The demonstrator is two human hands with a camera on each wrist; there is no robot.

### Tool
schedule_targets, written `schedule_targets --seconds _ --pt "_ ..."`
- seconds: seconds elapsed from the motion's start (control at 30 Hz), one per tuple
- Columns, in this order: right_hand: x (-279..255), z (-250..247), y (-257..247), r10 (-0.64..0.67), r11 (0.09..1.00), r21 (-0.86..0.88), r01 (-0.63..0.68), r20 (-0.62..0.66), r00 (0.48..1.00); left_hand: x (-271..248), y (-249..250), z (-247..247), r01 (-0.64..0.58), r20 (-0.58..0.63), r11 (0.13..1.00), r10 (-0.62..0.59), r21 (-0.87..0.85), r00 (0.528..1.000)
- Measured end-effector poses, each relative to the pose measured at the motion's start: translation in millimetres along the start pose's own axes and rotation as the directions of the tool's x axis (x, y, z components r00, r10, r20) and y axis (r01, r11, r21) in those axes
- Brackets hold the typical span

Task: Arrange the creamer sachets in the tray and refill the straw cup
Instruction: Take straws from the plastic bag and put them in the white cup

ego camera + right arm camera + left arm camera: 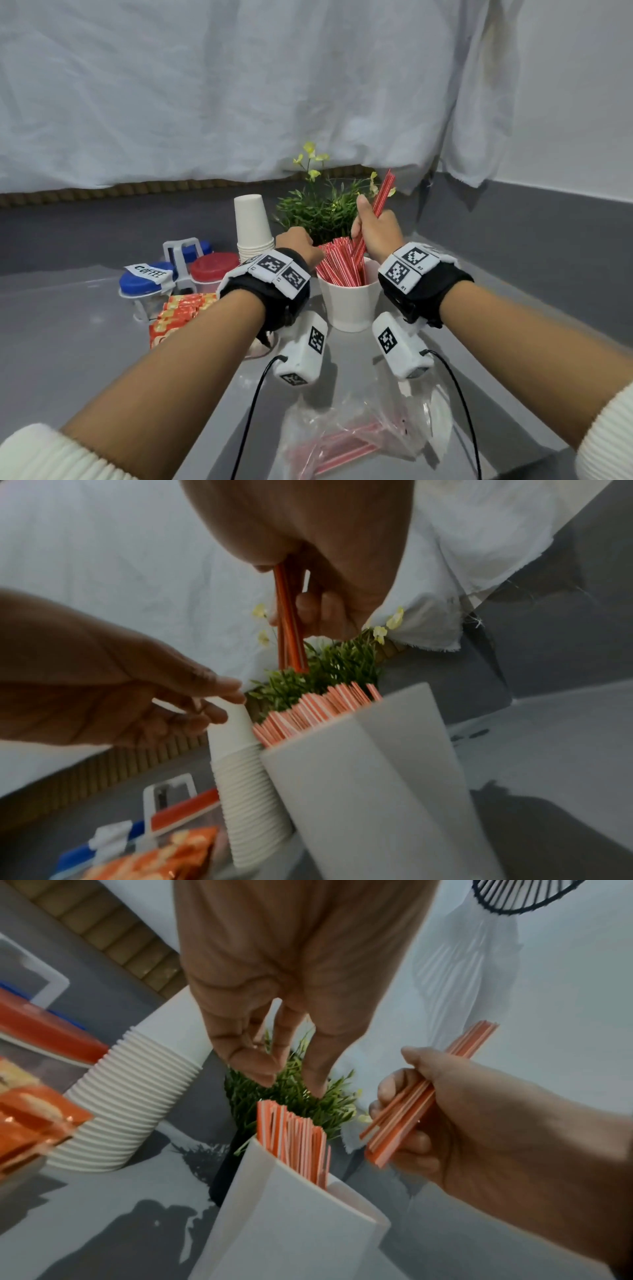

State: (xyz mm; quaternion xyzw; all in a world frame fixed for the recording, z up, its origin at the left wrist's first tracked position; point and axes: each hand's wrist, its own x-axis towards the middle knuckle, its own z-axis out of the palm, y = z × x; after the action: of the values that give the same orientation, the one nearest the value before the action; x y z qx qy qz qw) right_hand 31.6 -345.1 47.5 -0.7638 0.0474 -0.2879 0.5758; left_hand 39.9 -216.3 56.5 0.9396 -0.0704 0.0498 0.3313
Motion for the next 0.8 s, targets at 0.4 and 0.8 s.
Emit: schedule_targets --seconds 0.4,0.8 --pt "7 21 50 0.134 0.758 -0.626 0.181 0.421 0.897 46 -28 44 0.137 -0.002 0.801 -0.17 -0.582 0.985" --pt "3 9 46 0.094 0.914 -0.401 0.055 0.342 0.935 24 -37 47 -0.11 -0.174 0.798 0.007 -0.593 0.985"
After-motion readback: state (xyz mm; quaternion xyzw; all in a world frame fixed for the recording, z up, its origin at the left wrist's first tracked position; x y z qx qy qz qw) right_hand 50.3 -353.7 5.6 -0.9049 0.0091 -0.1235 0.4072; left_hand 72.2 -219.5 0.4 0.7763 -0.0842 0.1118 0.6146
